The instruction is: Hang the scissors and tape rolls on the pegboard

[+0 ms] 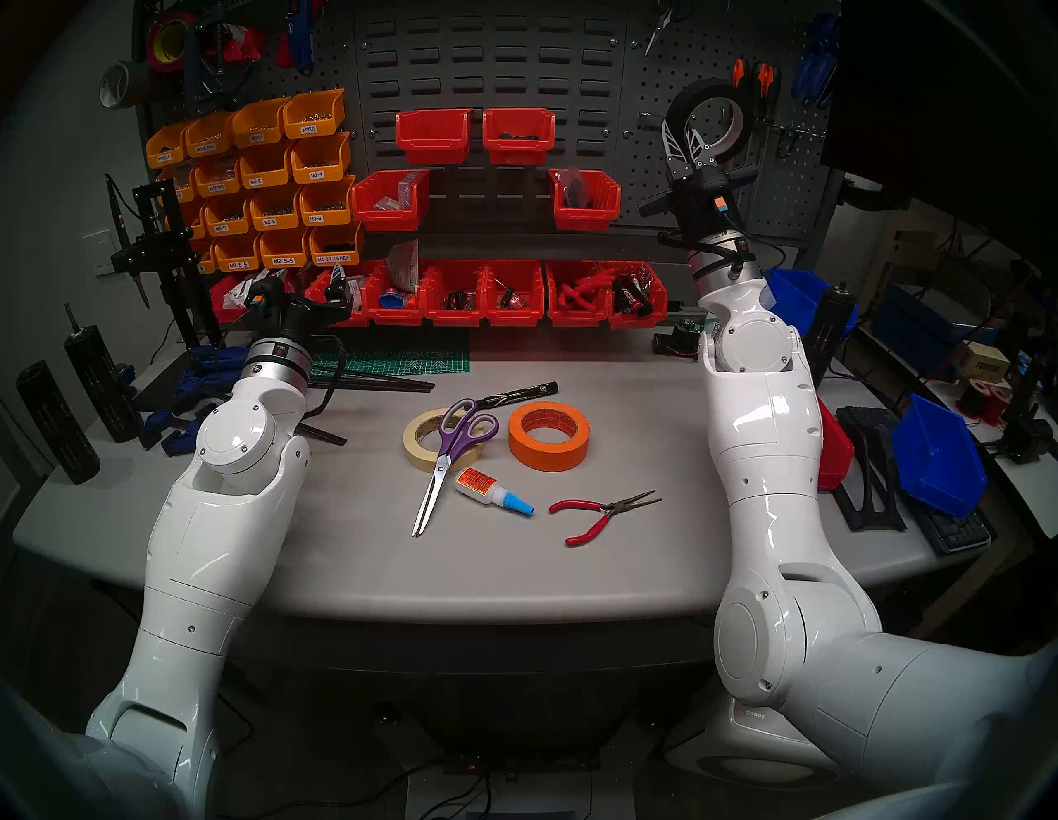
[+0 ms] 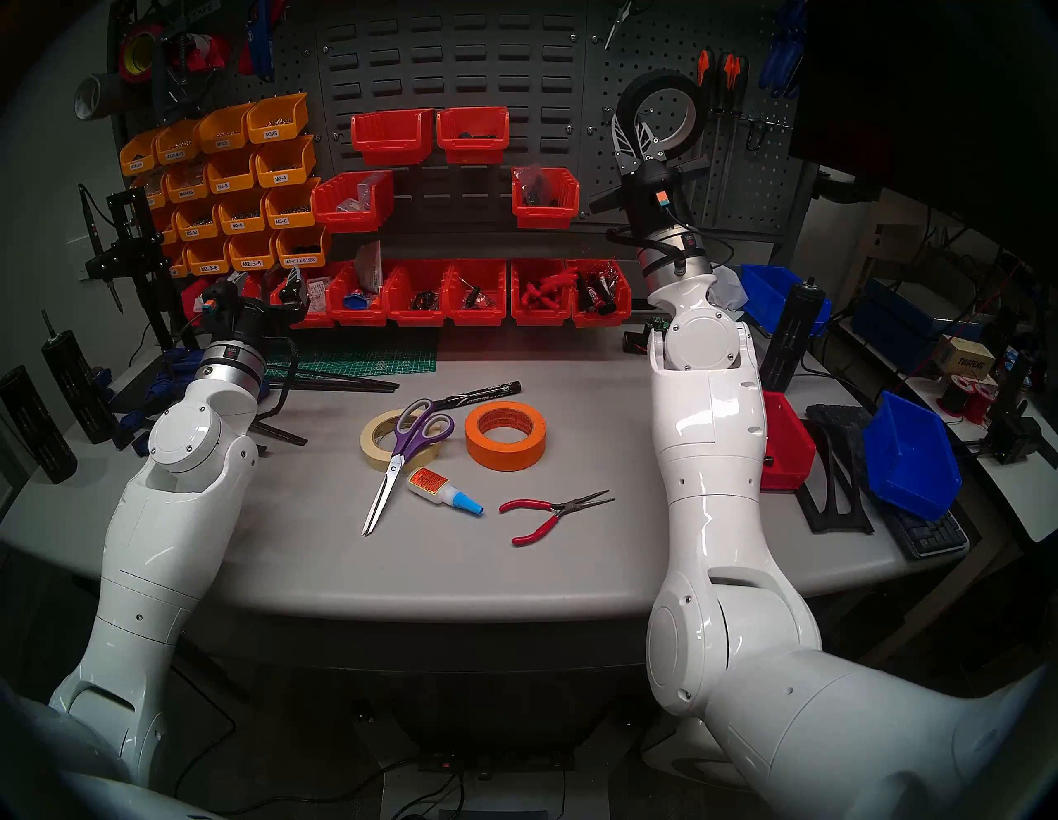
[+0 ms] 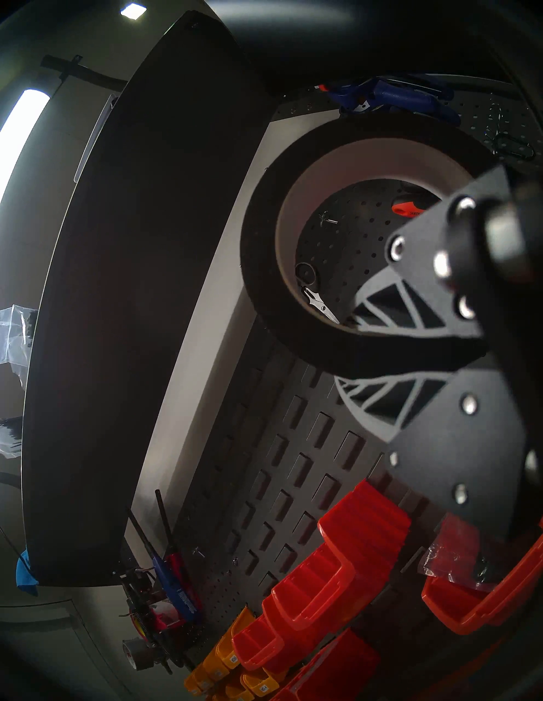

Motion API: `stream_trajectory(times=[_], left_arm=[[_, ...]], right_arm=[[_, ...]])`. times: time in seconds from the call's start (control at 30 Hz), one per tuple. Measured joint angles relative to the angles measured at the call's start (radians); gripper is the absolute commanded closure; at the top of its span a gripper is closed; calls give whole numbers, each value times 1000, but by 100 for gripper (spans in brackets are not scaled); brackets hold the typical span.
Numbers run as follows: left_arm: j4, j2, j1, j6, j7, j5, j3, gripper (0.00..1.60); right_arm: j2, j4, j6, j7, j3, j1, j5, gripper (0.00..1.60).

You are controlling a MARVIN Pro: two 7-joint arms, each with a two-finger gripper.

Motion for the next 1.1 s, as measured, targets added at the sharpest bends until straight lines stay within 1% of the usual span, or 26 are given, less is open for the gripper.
stream_trajectory(times=[0.93, 1.1], left_arm=[[0, 0, 0, 0, 0, 0, 0, 0], [0, 0, 0, 0, 0, 0, 0, 0]], right_arm=[[-32, 218, -42, -63, 0, 141, 2, 160], [-35, 276, -42, -82, 0, 172, 2, 160]])
